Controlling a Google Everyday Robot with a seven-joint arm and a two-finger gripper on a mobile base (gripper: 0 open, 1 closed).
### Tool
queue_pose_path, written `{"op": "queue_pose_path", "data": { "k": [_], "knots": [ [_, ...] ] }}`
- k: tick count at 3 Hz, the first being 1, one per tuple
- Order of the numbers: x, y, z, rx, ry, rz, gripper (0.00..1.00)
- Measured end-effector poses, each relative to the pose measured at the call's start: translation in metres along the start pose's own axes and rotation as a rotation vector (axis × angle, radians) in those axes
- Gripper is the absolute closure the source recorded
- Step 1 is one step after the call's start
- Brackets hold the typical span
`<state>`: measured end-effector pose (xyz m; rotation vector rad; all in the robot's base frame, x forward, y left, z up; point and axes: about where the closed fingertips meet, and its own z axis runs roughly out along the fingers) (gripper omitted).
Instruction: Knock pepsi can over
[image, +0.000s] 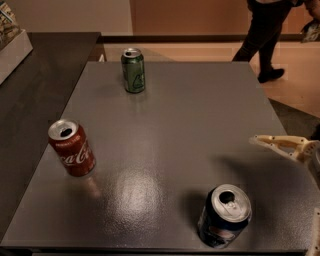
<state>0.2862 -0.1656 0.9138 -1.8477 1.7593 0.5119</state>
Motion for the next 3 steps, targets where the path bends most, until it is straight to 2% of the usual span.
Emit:
{"op": "queue_pose_path", "data": {
  "k": [1,2,3],
  "knots": [
    [-0.015,0.01,0.015,-0.031,-0.05,-0.041,0.0],
    [-0.022,0.011,0.027,-0.041,-0.089,-0.049,0.0],
    [-0.026,0.007,0.035,-0.03,-0.114,-0.052,0.0]
  ]
}}
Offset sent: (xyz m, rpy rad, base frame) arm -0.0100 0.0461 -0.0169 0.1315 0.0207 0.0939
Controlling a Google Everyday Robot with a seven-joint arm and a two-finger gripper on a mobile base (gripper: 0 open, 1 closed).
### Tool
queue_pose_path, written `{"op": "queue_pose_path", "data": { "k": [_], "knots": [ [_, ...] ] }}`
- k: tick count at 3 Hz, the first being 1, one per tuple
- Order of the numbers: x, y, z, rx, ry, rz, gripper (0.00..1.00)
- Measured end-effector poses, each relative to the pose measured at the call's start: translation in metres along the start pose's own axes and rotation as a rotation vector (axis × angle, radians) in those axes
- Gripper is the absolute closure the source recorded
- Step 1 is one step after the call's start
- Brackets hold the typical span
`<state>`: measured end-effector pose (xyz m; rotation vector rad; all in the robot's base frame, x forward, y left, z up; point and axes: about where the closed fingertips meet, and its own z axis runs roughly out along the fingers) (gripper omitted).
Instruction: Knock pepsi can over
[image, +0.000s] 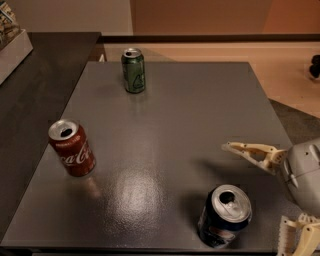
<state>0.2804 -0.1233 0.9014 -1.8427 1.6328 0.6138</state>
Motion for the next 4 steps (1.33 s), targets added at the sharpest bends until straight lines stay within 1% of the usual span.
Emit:
{"op": "queue_pose_path", "data": {
  "k": [1,2,4],
  "knots": [
    [0.0,-0.004,0.006,0.01,-0.014,0.0,0.0],
    [-0.003,-0.004,0.01,0.009,-0.032,-0.008,0.18],
    [-0.013,-0.006,0.011,0.001,-0.048,-0.038,0.64]
  ]
}}
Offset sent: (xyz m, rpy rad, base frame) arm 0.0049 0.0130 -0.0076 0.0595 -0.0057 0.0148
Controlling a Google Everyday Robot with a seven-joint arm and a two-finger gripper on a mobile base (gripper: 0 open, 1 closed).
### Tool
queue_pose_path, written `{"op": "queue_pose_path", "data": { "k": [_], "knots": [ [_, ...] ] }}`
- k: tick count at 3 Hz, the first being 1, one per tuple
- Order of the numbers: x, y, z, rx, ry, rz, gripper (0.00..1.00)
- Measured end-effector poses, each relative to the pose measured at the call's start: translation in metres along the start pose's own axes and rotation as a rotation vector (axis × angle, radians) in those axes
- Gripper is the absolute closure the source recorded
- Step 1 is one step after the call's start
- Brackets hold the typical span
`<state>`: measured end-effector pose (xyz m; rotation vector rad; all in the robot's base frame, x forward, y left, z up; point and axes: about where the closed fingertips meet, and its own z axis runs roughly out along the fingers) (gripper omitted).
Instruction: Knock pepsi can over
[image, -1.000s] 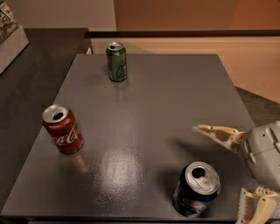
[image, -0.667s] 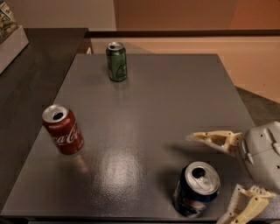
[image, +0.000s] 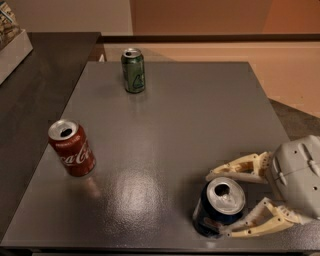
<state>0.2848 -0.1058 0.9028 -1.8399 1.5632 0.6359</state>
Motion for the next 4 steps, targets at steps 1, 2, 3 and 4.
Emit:
{"op": "queue_pose_path", "data": {
  "k": [1,2,3,4],
  "knots": [
    [-0.01,-0.011,-0.005,0.022,0.014,-0.017,0.87],
    [-0.021,-0.033,-0.011,0.056,0.081,-0.07,1.0],
    [-0.028,-0.061,-0.015,0.088,0.179,-0.148,1.0],
    [-0.032,-0.086,-0.015,0.107,0.294,-0.241,1.0]
  ]
}}
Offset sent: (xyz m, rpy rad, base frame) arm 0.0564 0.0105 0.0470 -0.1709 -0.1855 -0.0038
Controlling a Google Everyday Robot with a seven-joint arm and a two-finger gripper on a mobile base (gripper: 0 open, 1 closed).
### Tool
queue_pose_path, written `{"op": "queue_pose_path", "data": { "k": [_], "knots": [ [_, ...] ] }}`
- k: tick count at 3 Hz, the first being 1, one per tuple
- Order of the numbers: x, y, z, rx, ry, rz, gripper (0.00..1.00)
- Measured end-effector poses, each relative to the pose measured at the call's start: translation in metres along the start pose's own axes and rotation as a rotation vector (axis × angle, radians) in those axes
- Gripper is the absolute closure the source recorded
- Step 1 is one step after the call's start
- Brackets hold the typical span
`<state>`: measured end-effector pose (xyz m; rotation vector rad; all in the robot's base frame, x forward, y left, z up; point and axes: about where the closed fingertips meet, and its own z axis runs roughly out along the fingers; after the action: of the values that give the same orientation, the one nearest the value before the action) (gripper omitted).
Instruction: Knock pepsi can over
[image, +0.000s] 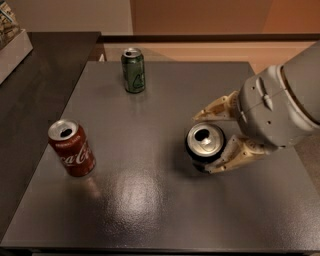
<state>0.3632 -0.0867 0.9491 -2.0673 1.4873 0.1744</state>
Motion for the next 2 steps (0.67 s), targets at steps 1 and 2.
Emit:
{"op": "queue_pose_path", "data": {
  "k": [1,2],
  "knots": [
    [0.005,-0.018,0.006,-0.006,0.112,-0.083,1.0],
    [0.011,-0.029,0.013,-0.017,0.214,-0.143,1.0]
  ]
}}
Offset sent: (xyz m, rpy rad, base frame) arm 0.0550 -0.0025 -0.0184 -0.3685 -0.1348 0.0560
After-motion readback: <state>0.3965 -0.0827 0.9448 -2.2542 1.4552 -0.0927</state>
